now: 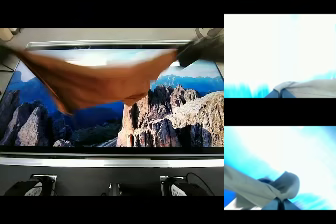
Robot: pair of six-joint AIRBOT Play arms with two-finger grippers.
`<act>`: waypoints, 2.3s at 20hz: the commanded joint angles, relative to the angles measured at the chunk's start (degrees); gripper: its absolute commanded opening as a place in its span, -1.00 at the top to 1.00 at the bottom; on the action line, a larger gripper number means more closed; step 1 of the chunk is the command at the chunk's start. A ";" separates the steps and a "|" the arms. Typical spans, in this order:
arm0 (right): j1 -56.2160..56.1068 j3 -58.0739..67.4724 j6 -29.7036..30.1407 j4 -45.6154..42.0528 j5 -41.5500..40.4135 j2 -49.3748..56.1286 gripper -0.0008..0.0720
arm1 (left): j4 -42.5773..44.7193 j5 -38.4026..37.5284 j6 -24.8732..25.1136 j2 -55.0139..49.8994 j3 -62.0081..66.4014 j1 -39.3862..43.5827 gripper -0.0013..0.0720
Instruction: Fold the shirts.
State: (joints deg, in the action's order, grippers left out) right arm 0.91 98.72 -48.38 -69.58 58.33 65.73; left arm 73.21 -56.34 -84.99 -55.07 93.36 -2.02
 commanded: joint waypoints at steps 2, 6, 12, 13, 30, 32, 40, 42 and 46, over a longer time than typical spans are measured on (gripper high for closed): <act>0.00 7.21 -3.37 -17.81 -13.00 -24.35 0.92 | 1.75 14.01 -8.76 13.11 17.44 -0.04 0.91; 0.00 7.21 -7.76 -20.22 -4.57 -29.35 0.92 | 1.86 7.26 -11.72 16.37 17.42 -0.04 0.91; 0.00 7.21 -7.72 -20.24 3.85 -25.33 0.92 | 4.68 -2.84 -11.47 11.72 17.27 -0.04 0.91; 0.00 7.21 -7.72 -20.24 6.27 -23.71 0.92 | 4.68 -5.73 -10.64 9.84 17.27 -0.04 0.91; 0.00 6.03 -12.50 -6.84 11.56 36.76 0.92 | 4.81 -6.78 -3.28 -40.54 -2.91 -0.09 0.90; 0.00 6.03 -12.48 -6.88 4.70 38.91 0.92 | 4.81 -2.43 -3.41 -42.99 -1.95 -0.04 0.90; 0.00 6.03 -12.37 -5.99 -4.70 40.61 0.92 | 4.63 4.37 -6.93 -46.34 2.43 -0.52 0.90; 0.07 6.10 -10.91 -6.56 4.63 39.74 0.92 | 4.63 -1.81 -3.96 -45.51 2.45 -0.52 0.90; 0.00 6.03 -8.26 -9.40 28.98 37.51 0.92 | 4.63 -23.28 4.42 -44.35 2.03 -0.52 0.90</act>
State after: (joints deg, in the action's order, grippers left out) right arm 0.95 104.79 -58.35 -77.12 71.00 104.16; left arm 77.89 -65.36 -85.32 -99.68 95.61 -2.52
